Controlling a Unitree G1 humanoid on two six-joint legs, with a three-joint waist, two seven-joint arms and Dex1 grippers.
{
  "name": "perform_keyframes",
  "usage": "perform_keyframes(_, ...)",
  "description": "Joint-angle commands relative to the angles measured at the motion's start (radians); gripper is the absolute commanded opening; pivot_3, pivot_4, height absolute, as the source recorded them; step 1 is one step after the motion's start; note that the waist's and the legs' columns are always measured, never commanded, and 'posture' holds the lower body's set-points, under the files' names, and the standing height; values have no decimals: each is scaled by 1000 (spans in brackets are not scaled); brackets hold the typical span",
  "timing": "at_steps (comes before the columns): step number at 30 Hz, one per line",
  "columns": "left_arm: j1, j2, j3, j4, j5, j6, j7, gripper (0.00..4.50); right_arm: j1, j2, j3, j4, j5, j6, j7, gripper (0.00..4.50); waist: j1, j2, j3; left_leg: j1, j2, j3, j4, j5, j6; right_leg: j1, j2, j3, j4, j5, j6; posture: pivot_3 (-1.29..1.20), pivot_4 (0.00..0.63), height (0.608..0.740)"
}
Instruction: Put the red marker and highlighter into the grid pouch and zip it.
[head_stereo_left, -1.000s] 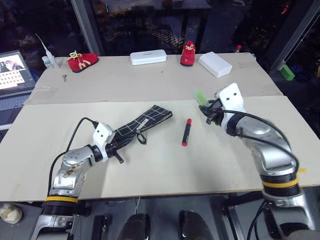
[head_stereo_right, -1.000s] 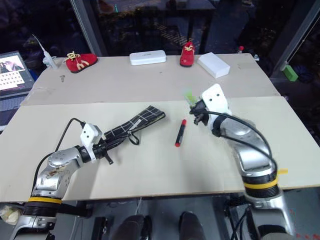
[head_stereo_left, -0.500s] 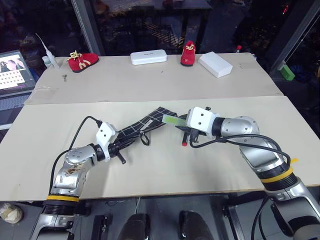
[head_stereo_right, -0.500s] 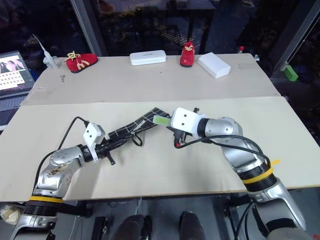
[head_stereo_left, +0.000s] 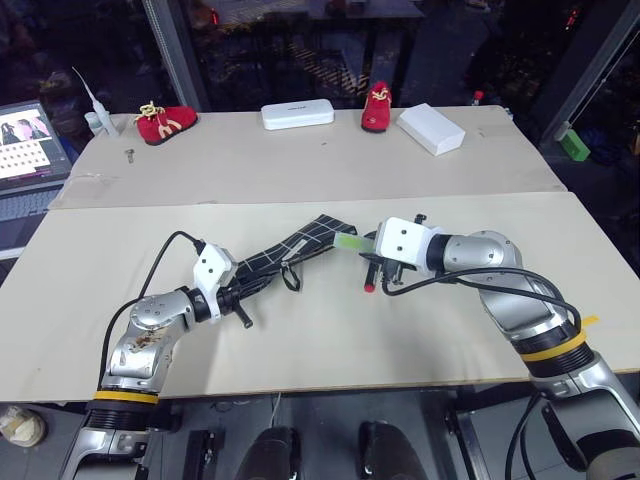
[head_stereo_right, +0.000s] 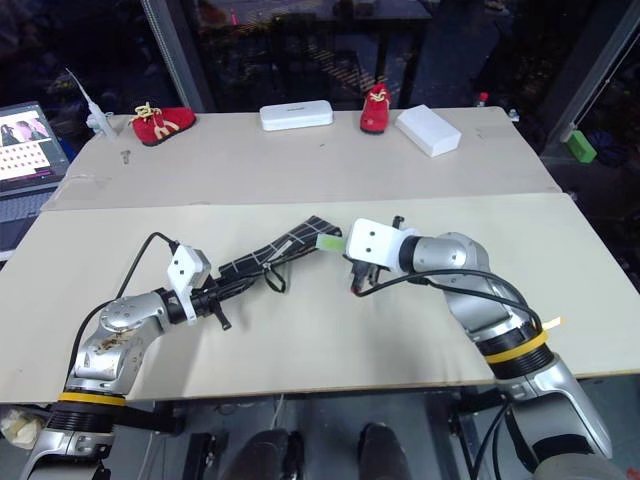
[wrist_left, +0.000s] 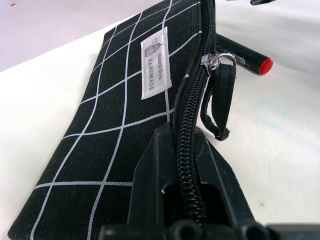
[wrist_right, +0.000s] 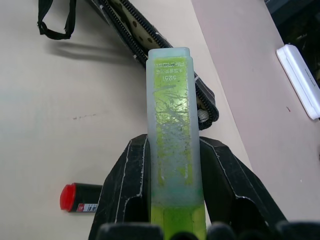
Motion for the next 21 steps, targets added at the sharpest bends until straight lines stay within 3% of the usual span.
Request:
perform_keyframes(1,-19,5,-3,-30,-3,-1,-8,0,-28,5,-20,9,-19,-23,-3,1014,0,0,0,0,0,0,0,0,0,0,0,0,0,0,0,0,150,740)
perform_keyframes(21,-5,-2,-30,-60,-2,1,2,0,-100,53,15,78,-112,24,41,1014,1,0,0,0,0,0,0,0,0,0,0,0,0,0,0,0,150,740)
